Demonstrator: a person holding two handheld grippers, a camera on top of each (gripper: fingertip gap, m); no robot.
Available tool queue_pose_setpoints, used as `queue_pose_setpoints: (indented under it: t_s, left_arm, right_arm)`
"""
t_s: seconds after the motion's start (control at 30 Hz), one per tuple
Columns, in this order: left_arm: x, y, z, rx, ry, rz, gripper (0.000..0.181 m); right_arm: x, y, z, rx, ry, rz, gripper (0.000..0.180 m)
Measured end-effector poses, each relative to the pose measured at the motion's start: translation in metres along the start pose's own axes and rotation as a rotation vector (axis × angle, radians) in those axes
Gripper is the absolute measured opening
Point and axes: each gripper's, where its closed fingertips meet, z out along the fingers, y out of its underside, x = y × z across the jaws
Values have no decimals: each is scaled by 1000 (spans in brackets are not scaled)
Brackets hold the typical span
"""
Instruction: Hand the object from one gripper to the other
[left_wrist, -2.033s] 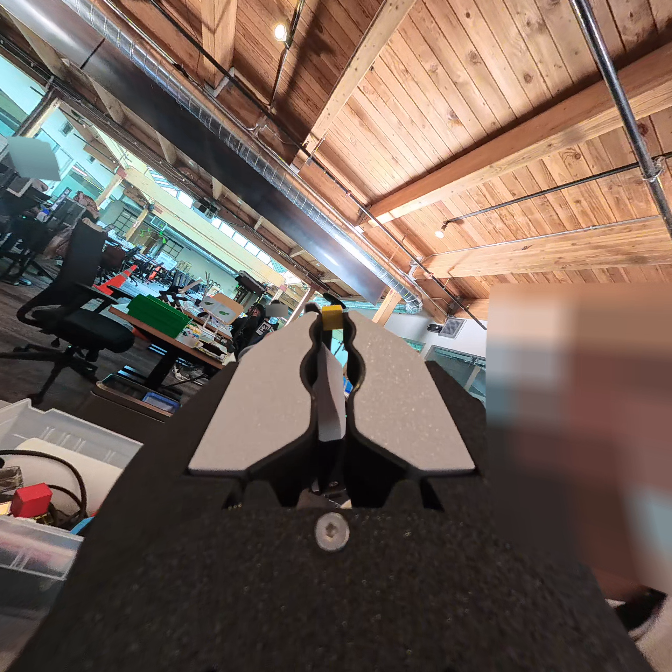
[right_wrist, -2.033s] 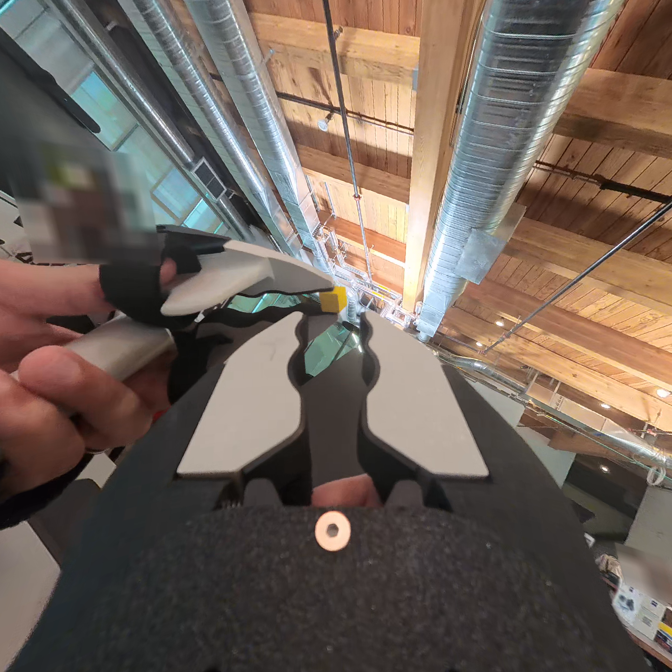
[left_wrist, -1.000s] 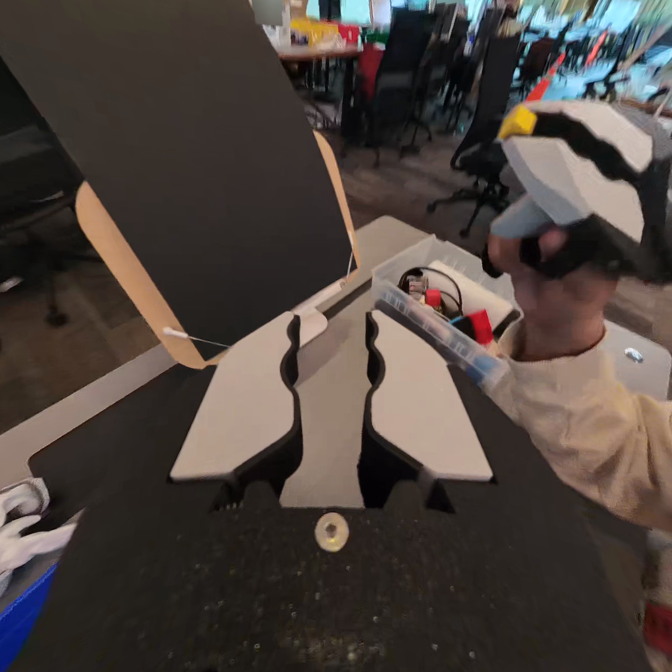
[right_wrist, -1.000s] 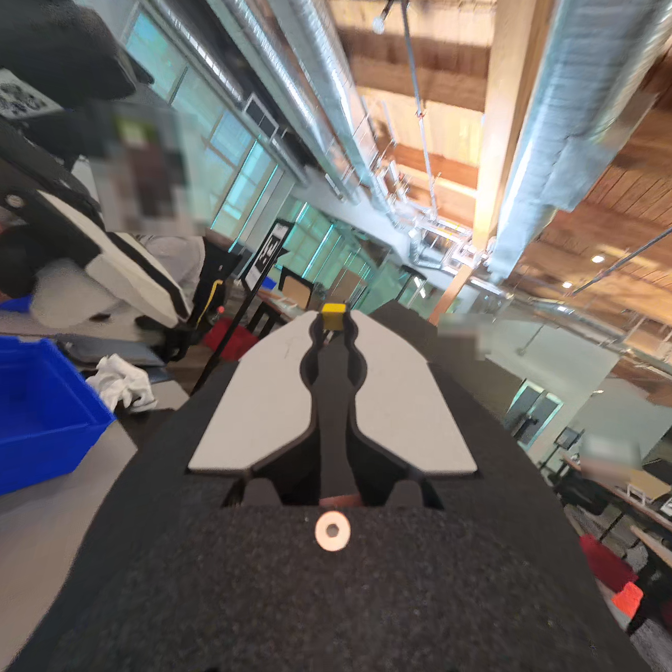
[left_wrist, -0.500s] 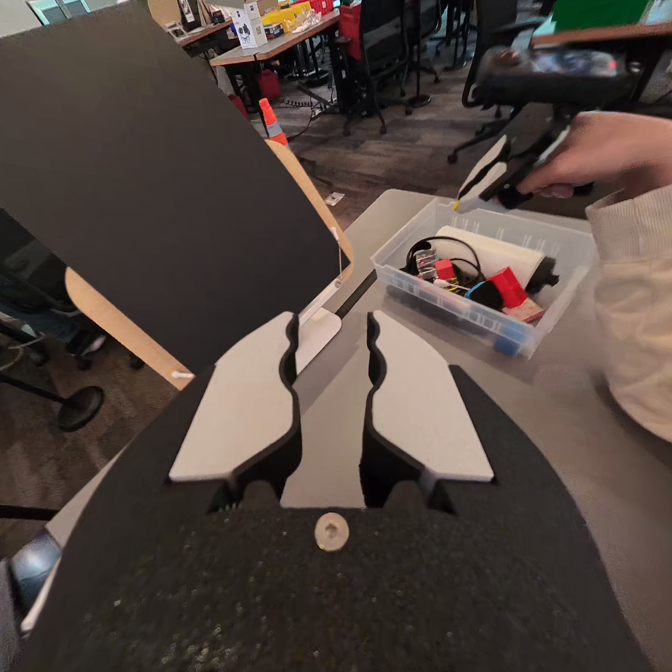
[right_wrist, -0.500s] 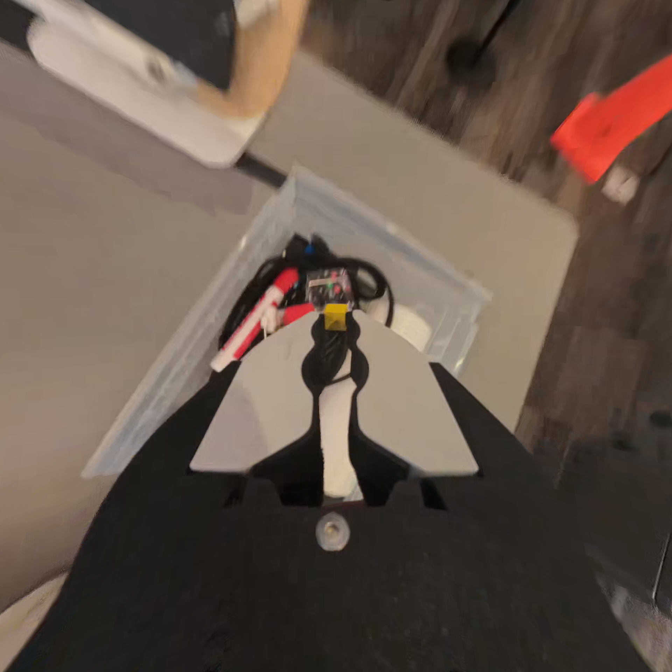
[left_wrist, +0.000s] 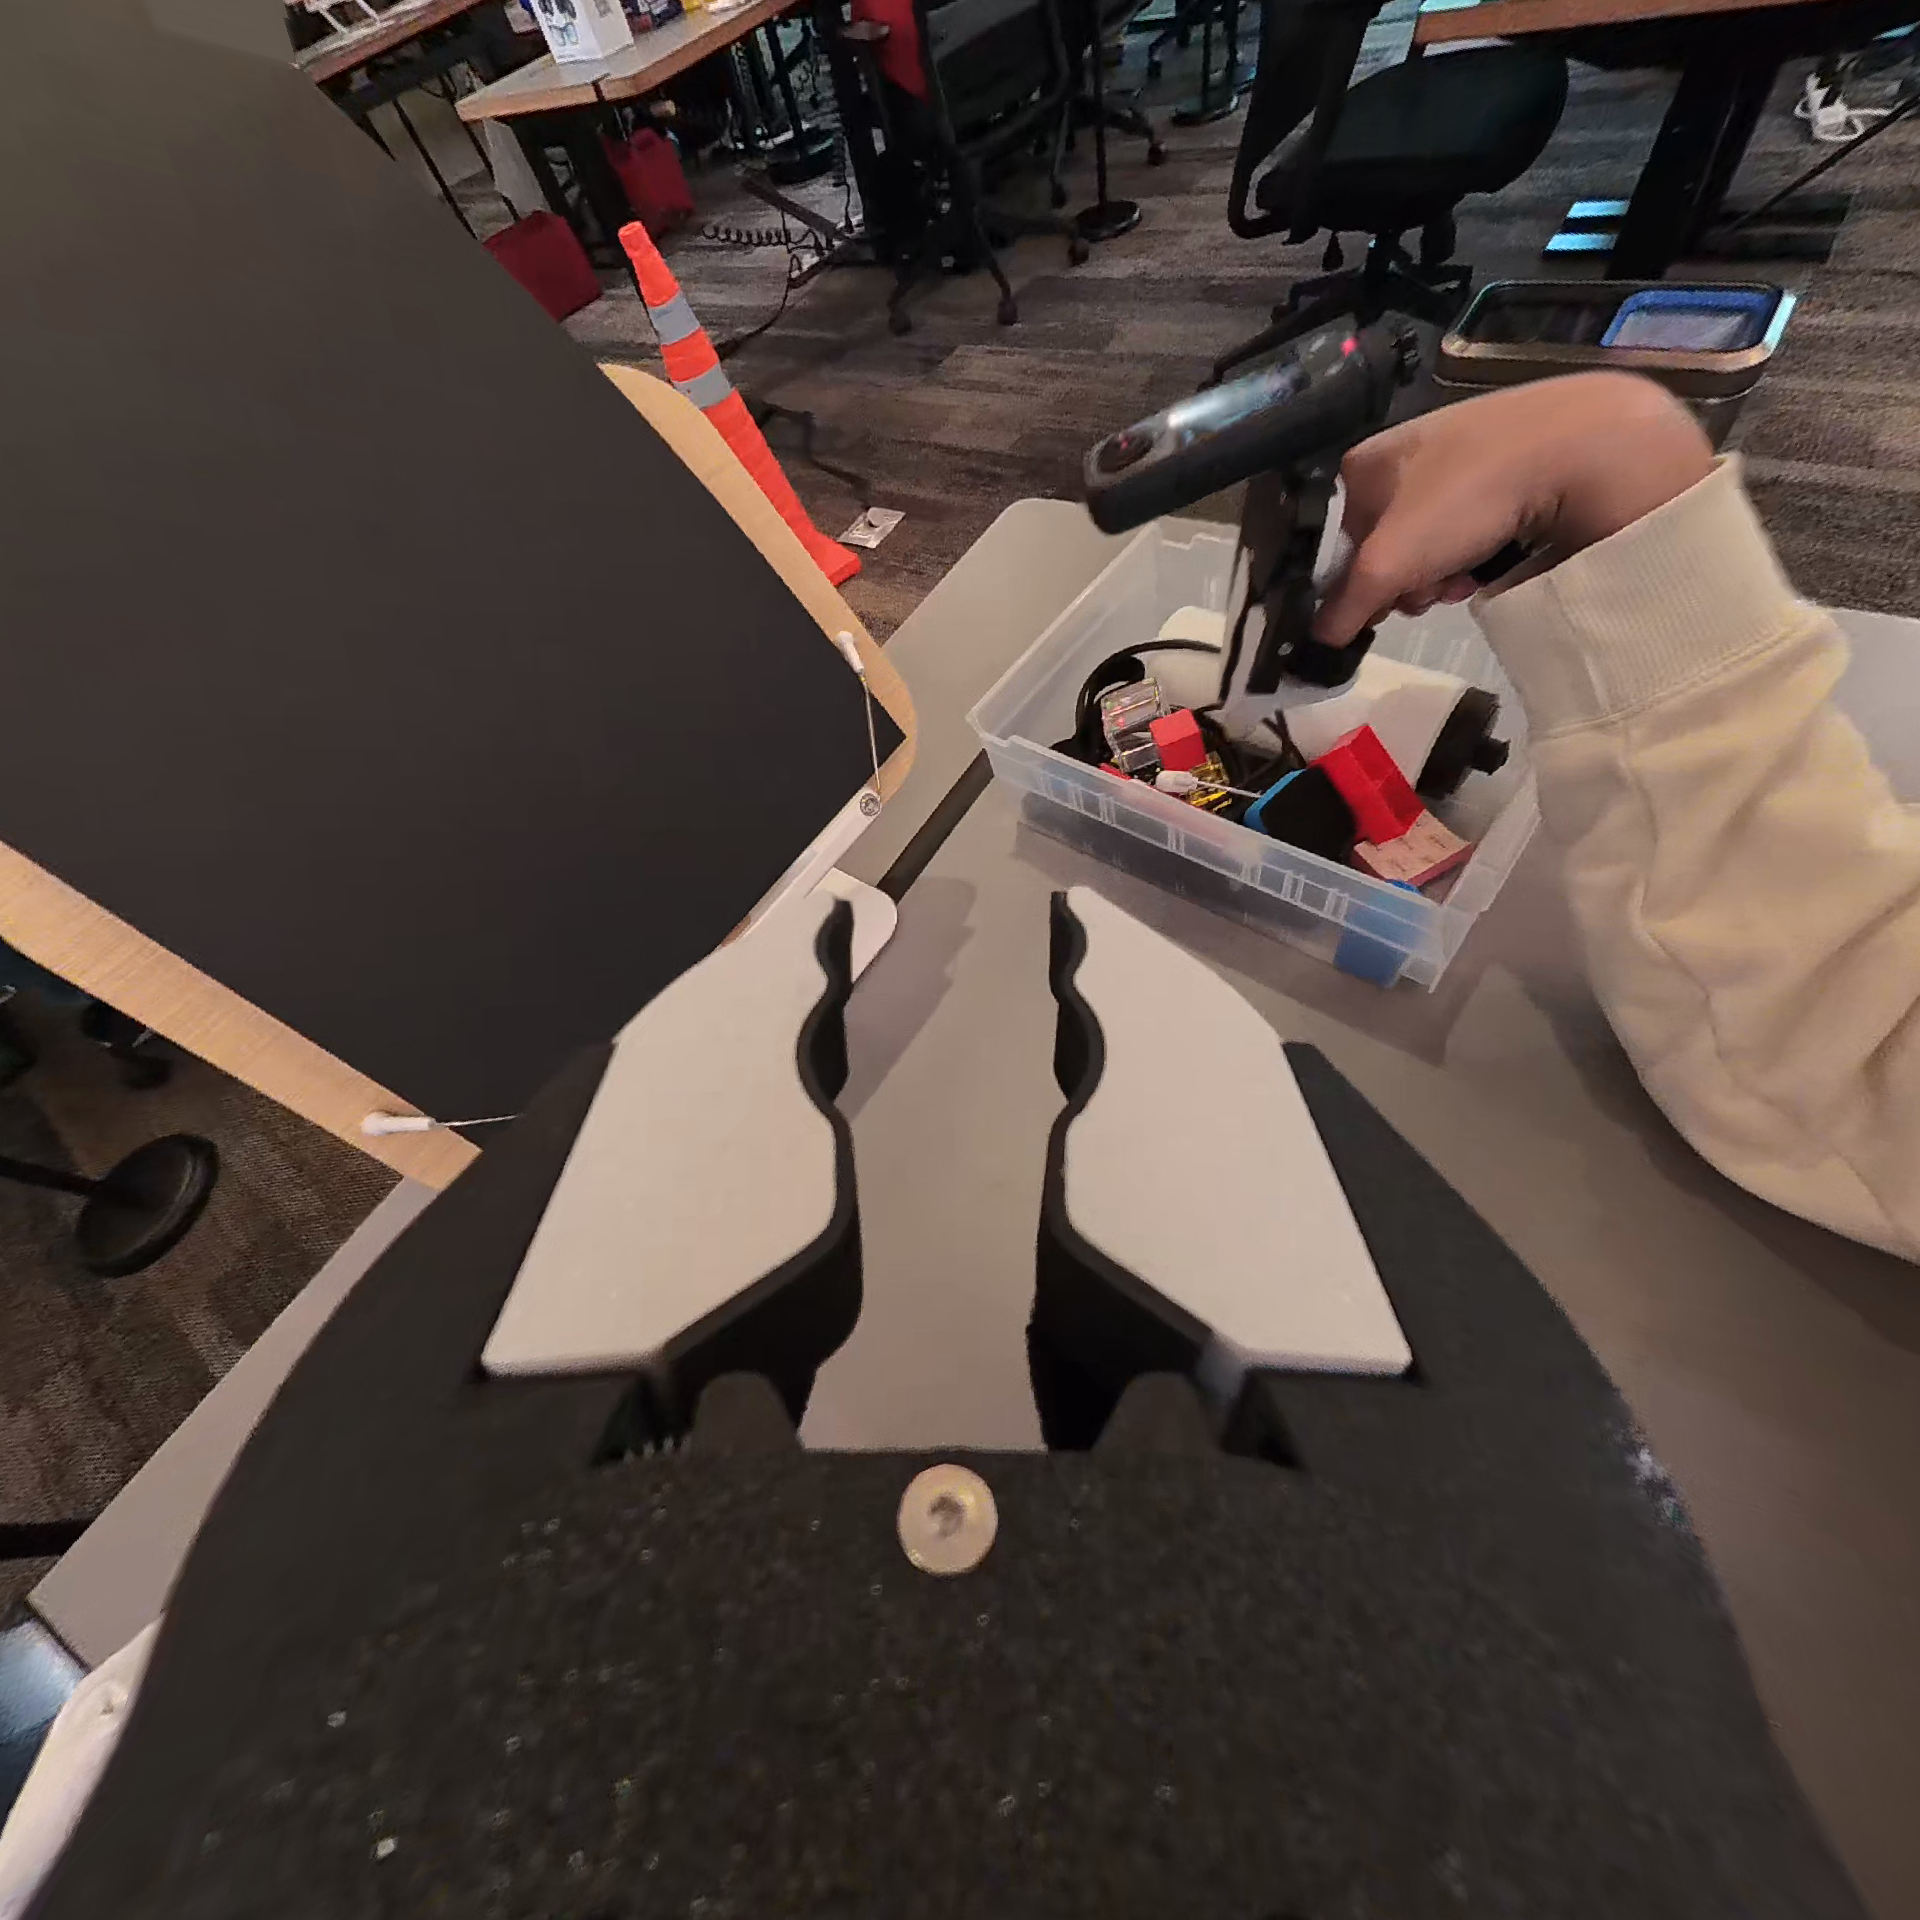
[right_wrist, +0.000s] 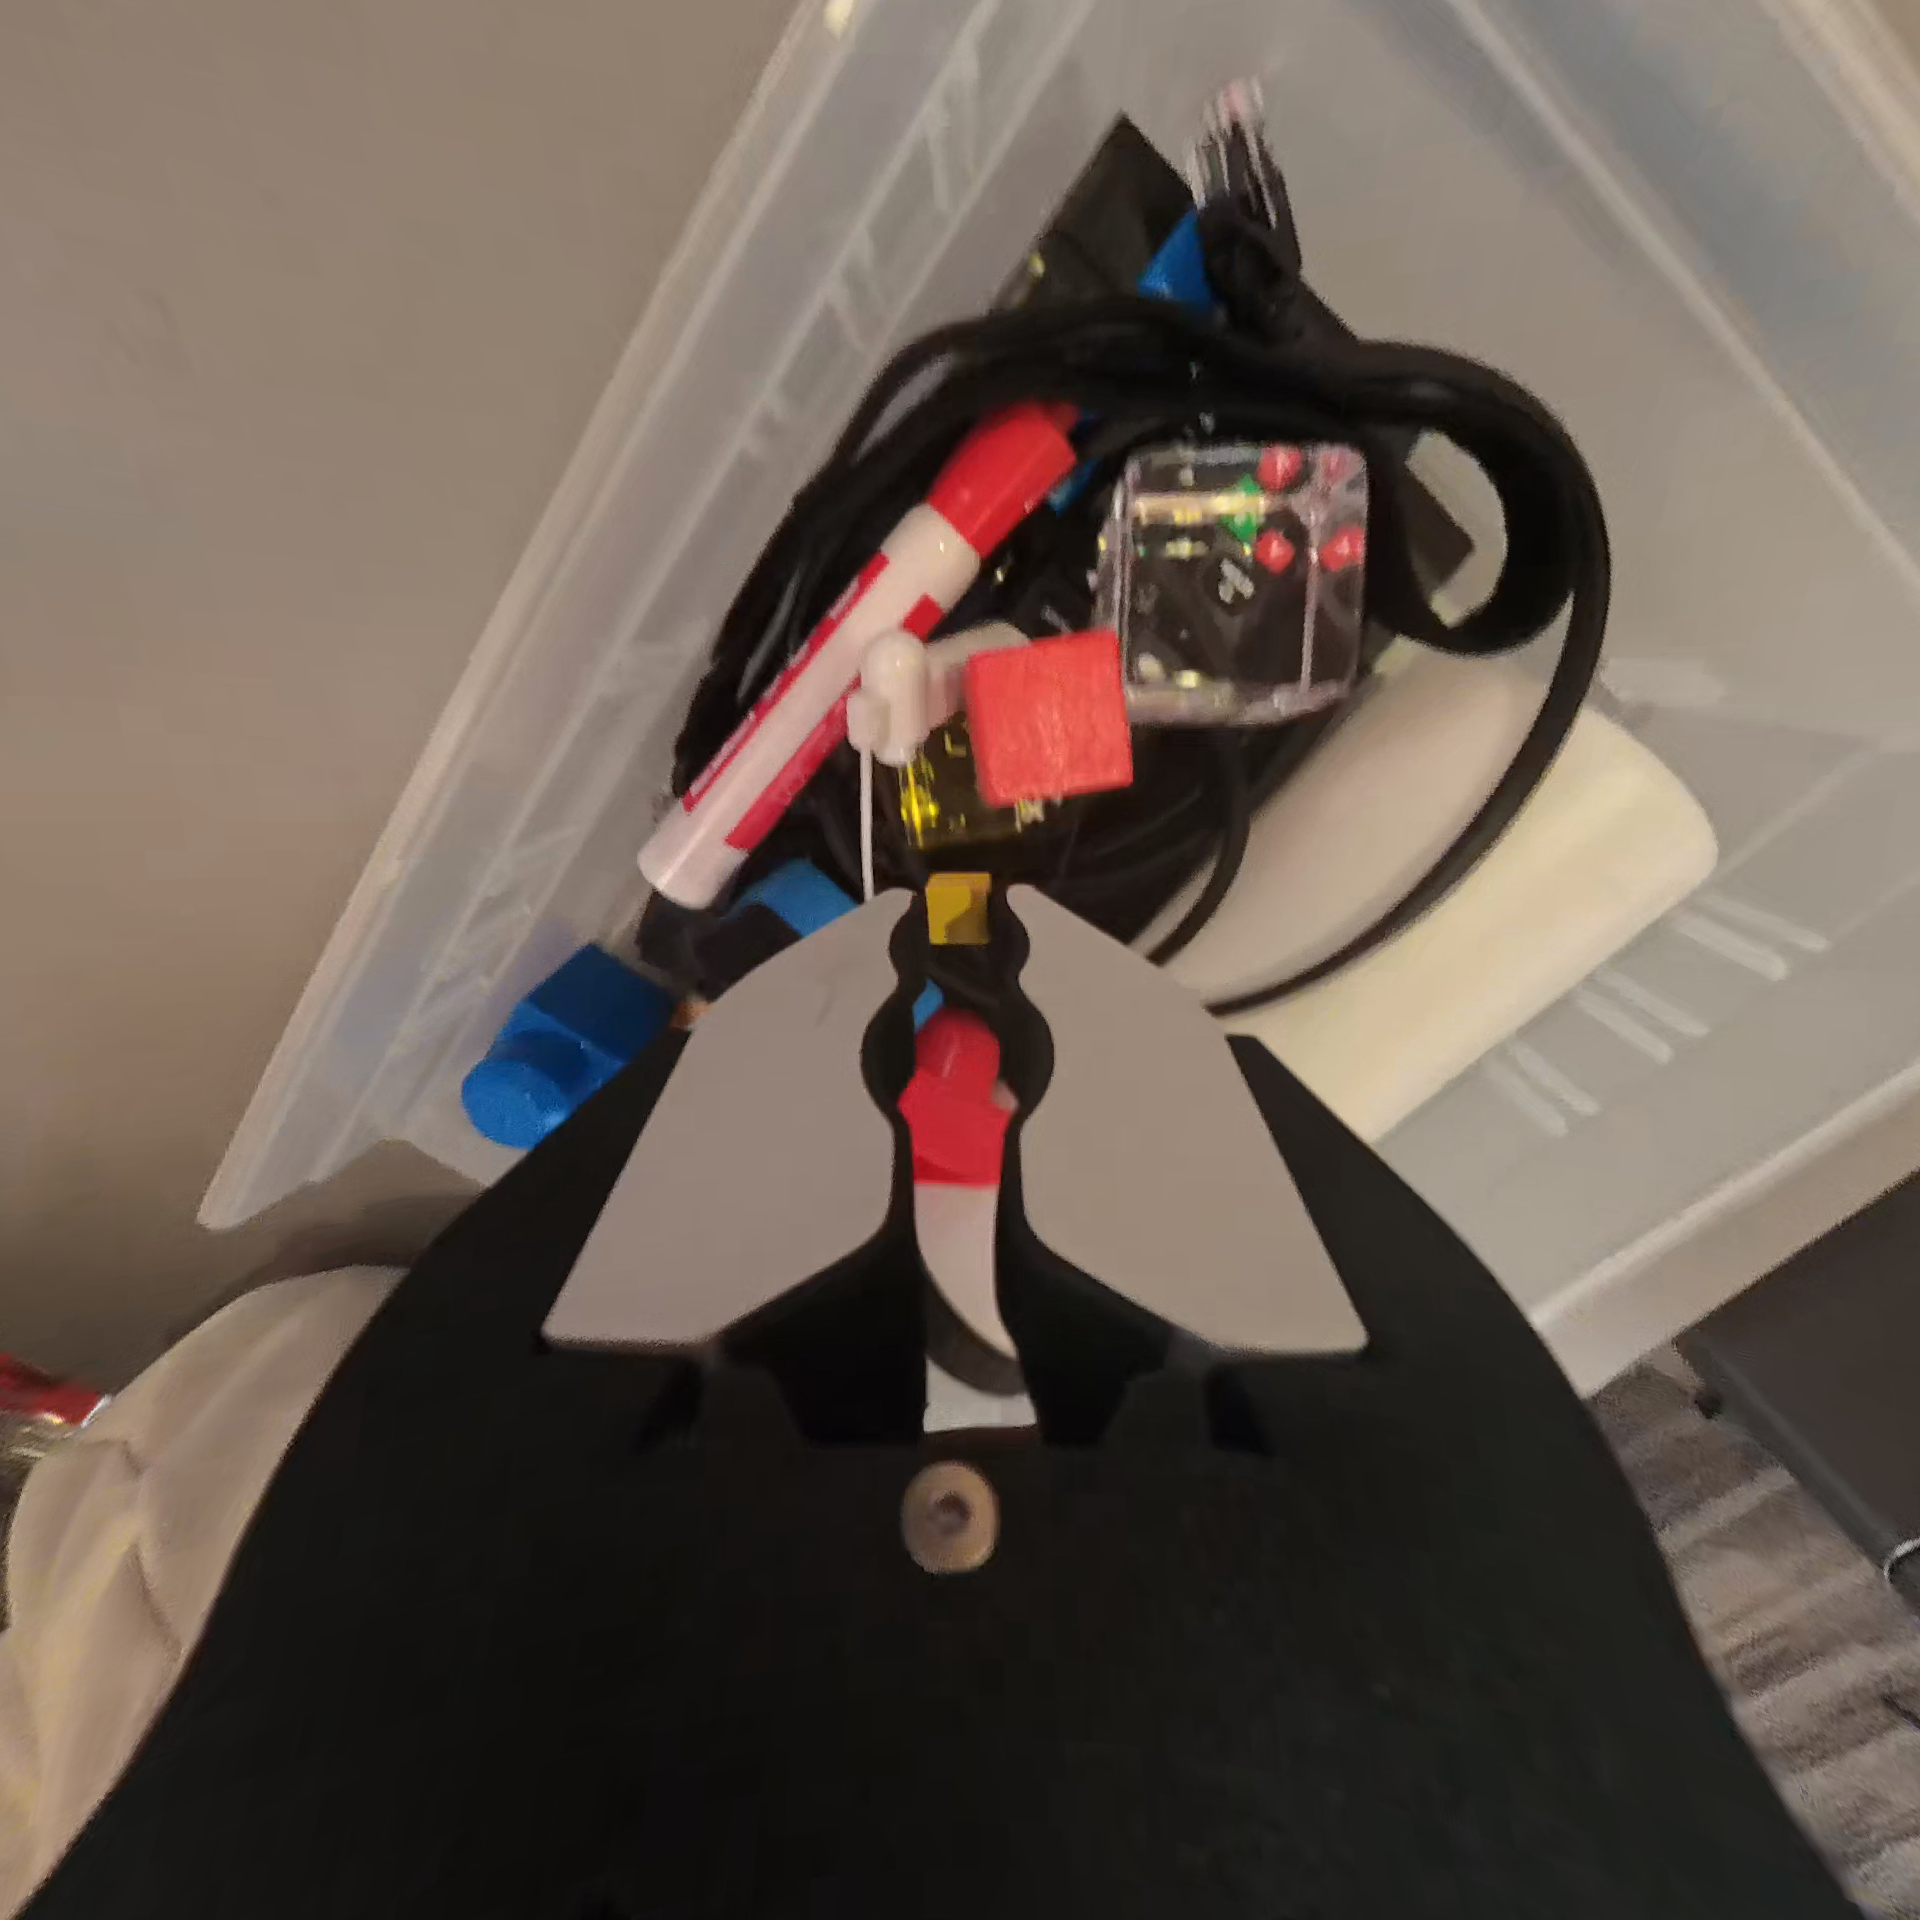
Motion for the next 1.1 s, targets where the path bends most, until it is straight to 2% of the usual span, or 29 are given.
queue_pose_setpoints:
  t_s: [0.13, 0.4, 0.5, 0.57, 0.67, 0.77, 0.83, 0.93, 1.0, 1.03, 1.1]
  left_arm:
    - [-1, 2, 0, -17, -20, 27, 36]
    - [7, 3, 6, -32, -3, 42, 38]
    - [11, 2, 10, -25, 9, 20, 38]
    - [11, 3, 14, -19, 9, -14, 38]
    - [7, 10, 22, -42, -18, -46, 38]
    - [6, 29, 28, -93, -35, -111, 36]
    - [18, 55, 23, -120, -8, -155, 33]
    - [33, 99, -1, -126, -45, -210, 34]
    - [34, 128, -24, -81, -143, -262, 40]
    - [34, 143, -36, -46, -206, -312, 39]
    - [38, 173, -57, 32, -305, -488, 37]
  right_arm:
    - [0, 3, -15, 75, 0, 5, 11]
    - [13, 11, 38, -96, -67, 4, 11]
    - [17, 10, 42, -96, -54, 5, 11]
    - [17, 9, 35, -81, -45, 6, 20]
    - [23, -6, -4, 91, 87, -8, 32]
    - [41, -27, -63, 338, 434, -20, 39]
    - [42, -41, -90, 464, 591, -58, 39]
    - [28, -37, -98, 612, 598, 34, 37]
    - [0, -13, -79, 625, 512, 59, 36]
    - [-15, -1, -71, 655, 490, 59, 41]
    - [-41, 26, -55, 742, 444, 144, 48]
